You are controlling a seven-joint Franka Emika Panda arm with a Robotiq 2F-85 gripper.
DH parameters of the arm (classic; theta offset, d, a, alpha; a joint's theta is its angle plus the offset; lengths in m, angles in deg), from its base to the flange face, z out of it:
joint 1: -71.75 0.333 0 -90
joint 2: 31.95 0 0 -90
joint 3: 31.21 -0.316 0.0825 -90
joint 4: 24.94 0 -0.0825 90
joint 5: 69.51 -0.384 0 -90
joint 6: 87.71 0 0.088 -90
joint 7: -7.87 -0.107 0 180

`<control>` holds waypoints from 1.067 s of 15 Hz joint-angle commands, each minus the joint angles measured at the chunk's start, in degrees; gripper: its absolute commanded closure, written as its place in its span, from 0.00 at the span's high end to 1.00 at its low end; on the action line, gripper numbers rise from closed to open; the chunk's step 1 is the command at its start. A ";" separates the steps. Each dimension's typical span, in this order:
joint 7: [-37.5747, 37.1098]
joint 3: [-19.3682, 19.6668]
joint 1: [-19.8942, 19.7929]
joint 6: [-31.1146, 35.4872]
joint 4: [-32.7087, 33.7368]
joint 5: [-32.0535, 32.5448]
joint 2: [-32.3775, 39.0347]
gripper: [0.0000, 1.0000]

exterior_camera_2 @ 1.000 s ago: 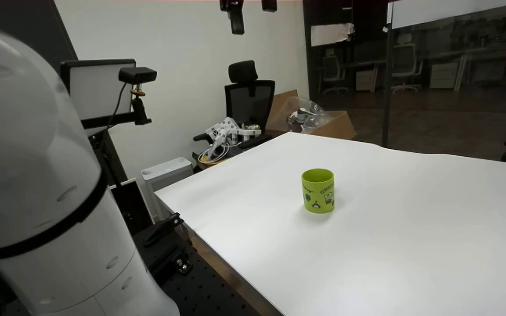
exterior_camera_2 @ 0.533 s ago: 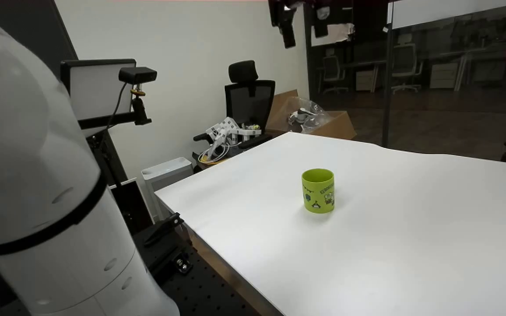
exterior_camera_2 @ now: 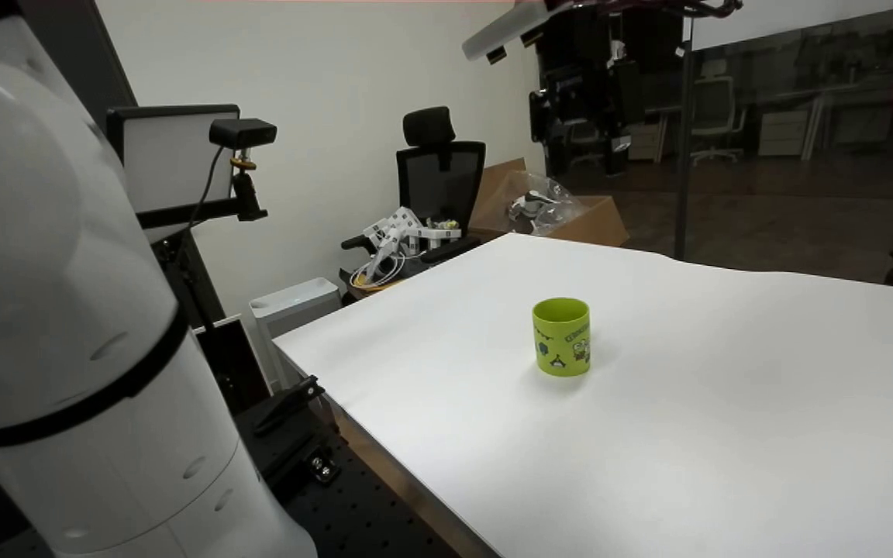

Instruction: Move the yellow mug backwards

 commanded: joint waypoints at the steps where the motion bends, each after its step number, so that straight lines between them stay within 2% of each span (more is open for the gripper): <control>1: -0.12 0.98 1.03 -0.13 0.40 0.21 0.40 1.00; 7: -0.08 0.44 2.04 1.46 1.56 1.52 5.73 1.00; 16: -0.72 1.68 4.92 7.07 5.43 8.25 20.65 1.00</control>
